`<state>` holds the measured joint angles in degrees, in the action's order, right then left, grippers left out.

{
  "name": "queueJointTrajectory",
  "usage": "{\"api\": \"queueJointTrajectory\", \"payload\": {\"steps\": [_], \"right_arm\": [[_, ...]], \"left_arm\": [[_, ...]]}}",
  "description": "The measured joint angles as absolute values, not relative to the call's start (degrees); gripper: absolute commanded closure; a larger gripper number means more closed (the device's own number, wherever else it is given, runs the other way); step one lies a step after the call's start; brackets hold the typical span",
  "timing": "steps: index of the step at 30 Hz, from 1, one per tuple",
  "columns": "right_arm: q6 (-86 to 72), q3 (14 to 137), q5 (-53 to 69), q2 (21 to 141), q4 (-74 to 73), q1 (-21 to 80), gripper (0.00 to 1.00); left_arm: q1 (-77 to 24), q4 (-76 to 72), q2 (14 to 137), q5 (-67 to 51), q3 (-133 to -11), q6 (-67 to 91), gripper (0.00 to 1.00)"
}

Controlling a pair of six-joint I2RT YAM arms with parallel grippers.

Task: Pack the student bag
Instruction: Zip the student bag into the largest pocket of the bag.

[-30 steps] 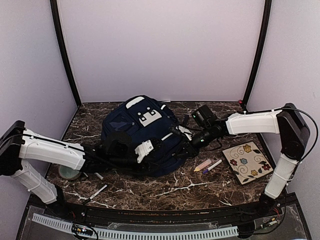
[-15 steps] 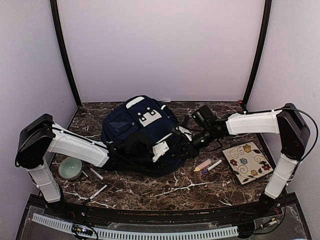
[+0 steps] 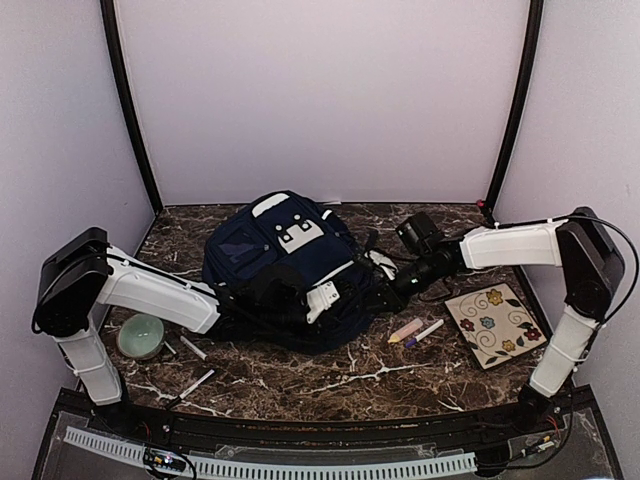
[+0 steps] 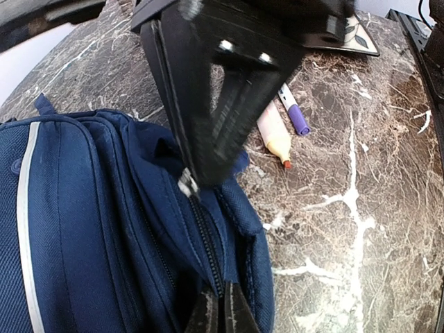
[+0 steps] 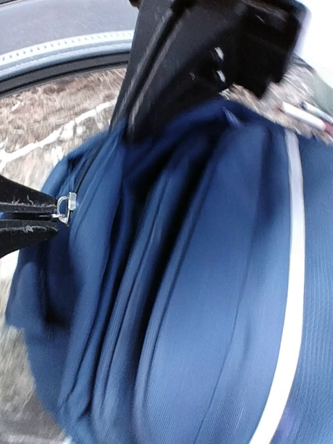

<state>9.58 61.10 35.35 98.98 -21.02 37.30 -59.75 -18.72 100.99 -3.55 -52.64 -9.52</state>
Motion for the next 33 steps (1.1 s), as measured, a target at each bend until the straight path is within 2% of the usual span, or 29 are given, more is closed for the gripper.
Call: {"api": "queueJointTrajectory", "payload": {"steps": [14,18,23,24,27,29,33], "right_arm": [[8.49,68.66,30.79,108.55,-19.07,24.43,1.00],[8.95,68.64,31.14,108.03,-18.68,23.68,1.00],[10.35,62.46,32.60,102.67,-16.64,24.40,1.00],[10.72,60.93,32.73,101.16,-16.40,24.93,1.00],[11.81,58.08,32.67,97.93,-16.12,27.35,1.00],[12.32,57.45,32.34,96.79,-16.36,29.32,1.00],[12.86,57.52,32.38,96.60,-16.78,31.51,1.00]], "left_arm": [[-59.57,-17.91,94.74,-1.93,-46.50,-9.02,1.00],[-59.59,-17.67,93.62,0.51,-45.10,-8.97,1.00],[-59.44,-15.94,89.93,5.48,-41.95,-8.95,1.00],[-58.96,-15.40,89.12,6.07,-41.28,-8.80,0.97],[-56.99,-13.76,86.91,6.98,-39.48,-8.19,0.76],[-56.03,-12.03,85.76,7.86,-38.79,-8.36,0.65],[-55.79,-10.48,83.11,7.11,-37.93,-9.78,0.57]]}}
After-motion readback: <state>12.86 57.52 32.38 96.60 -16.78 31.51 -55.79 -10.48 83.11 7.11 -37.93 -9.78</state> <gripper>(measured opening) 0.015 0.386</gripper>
